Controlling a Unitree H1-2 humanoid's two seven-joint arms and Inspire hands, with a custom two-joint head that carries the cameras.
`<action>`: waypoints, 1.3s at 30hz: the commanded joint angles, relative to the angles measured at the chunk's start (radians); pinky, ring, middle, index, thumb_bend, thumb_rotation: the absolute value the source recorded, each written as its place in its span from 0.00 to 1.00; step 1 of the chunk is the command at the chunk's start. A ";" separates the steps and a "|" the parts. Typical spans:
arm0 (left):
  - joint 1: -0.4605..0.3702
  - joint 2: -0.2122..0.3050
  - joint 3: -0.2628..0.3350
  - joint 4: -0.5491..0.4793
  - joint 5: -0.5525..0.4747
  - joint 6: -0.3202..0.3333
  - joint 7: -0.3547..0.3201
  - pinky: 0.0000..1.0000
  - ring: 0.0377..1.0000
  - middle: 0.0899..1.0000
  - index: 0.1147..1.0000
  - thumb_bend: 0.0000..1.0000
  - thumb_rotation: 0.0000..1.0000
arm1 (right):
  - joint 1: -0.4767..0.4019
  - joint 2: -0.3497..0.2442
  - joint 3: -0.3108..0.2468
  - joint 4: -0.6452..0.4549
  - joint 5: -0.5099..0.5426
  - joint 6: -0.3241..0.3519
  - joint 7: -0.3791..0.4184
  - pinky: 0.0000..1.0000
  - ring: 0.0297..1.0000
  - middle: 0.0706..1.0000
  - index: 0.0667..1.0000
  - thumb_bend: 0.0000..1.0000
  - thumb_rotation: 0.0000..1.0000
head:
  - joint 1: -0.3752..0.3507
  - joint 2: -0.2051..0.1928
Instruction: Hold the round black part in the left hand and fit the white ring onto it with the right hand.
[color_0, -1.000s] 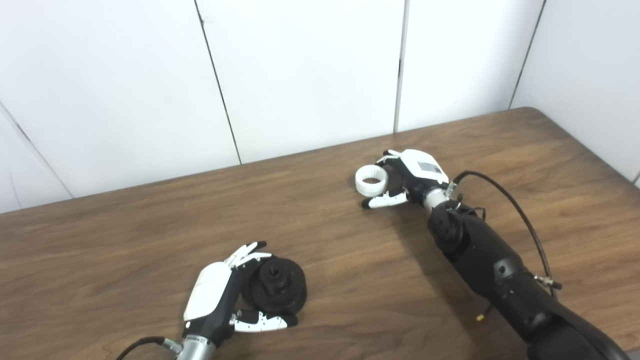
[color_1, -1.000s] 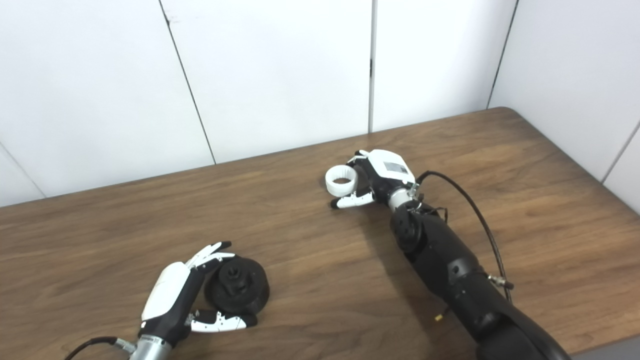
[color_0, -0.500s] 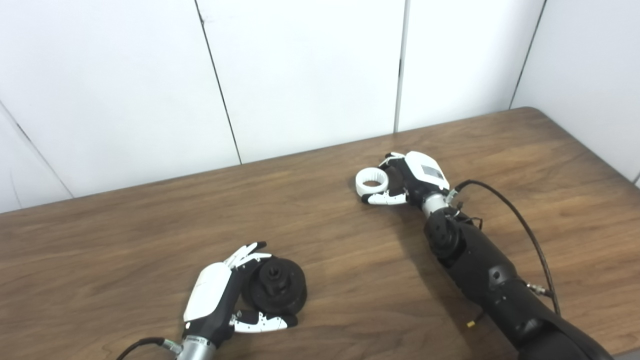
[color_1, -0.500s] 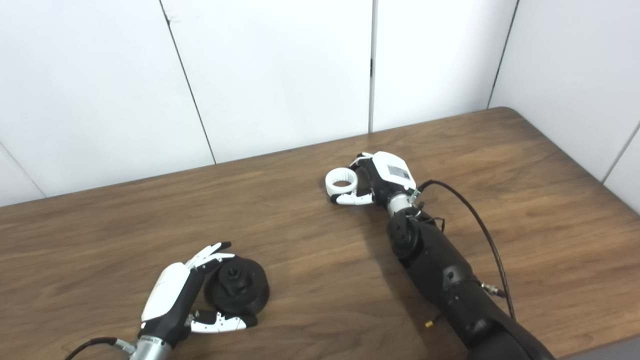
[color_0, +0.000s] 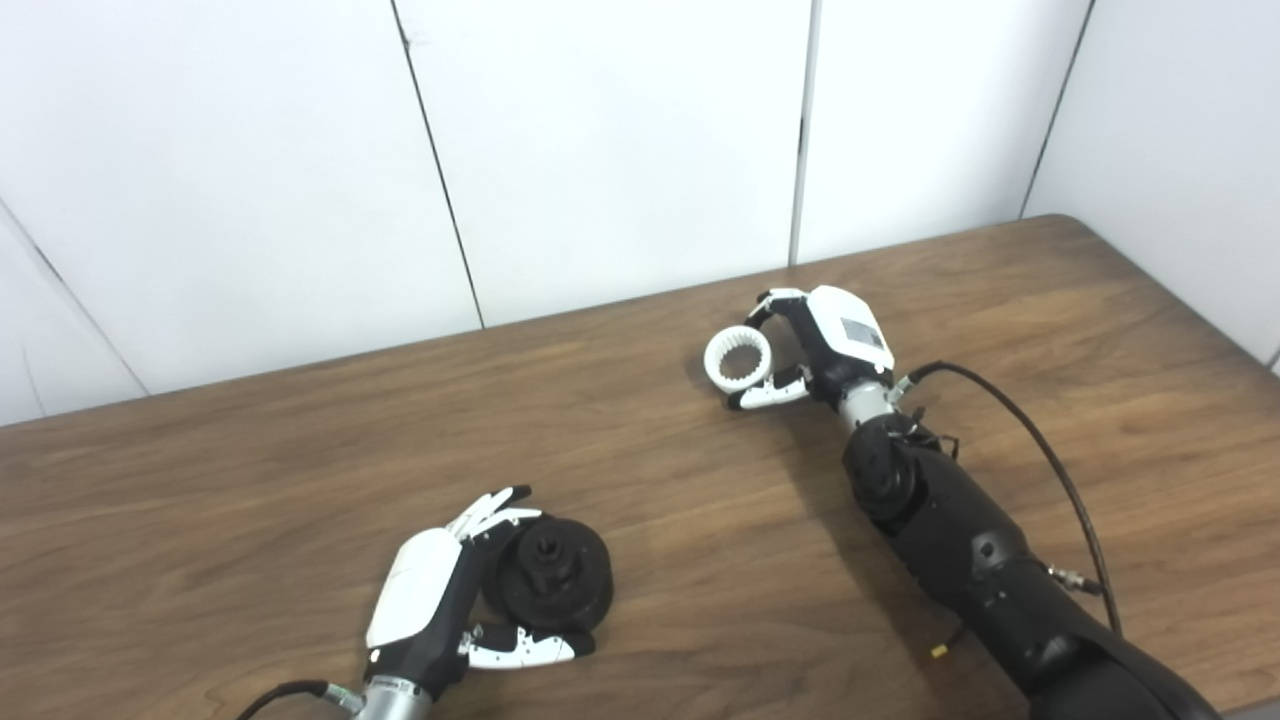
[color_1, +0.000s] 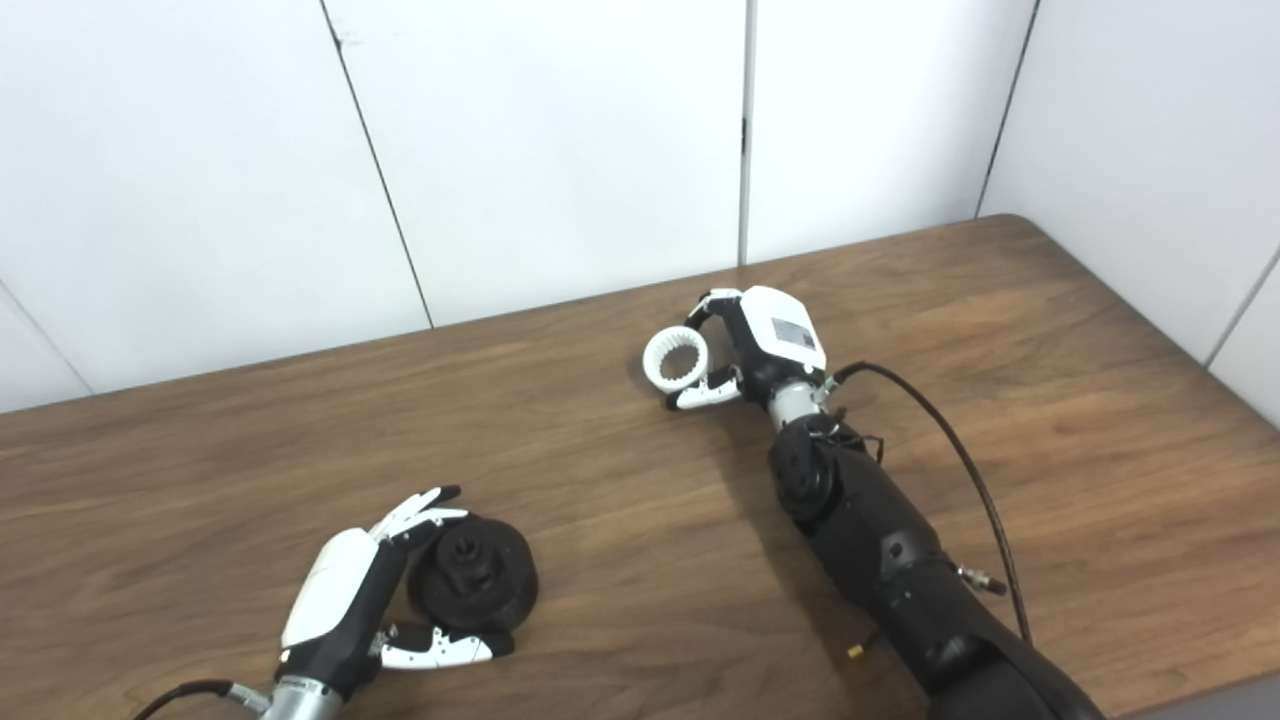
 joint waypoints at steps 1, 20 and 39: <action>0.023 0.031 -0.002 0.014 0.019 0.027 -0.042 0.87 0.92 0.90 0.59 0.88 0.27 | -0.029 -0.013 -0.001 -0.008 -0.016 -0.016 -0.030 0.88 0.82 0.78 0.45 0.52 0.14 | 0.002 0.002; 0.016 0.004 -0.018 0.016 0.043 0.055 -0.044 0.89 0.93 0.90 0.59 0.87 0.27 | 0.110 0.006 -0.082 -0.378 0.041 -0.039 -0.007 0.74 0.82 0.78 0.45 0.52 0.14 | 0.116 0.016; -0.011 -0.053 -0.052 0.057 0.099 0.085 -0.012 0.90 0.92 0.91 0.59 0.89 0.33 | 0.259 0.044 -0.110 -0.740 0.171 -0.065 0.167 0.75 0.81 0.76 0.45 0.52 0.14 | 0.299 0.039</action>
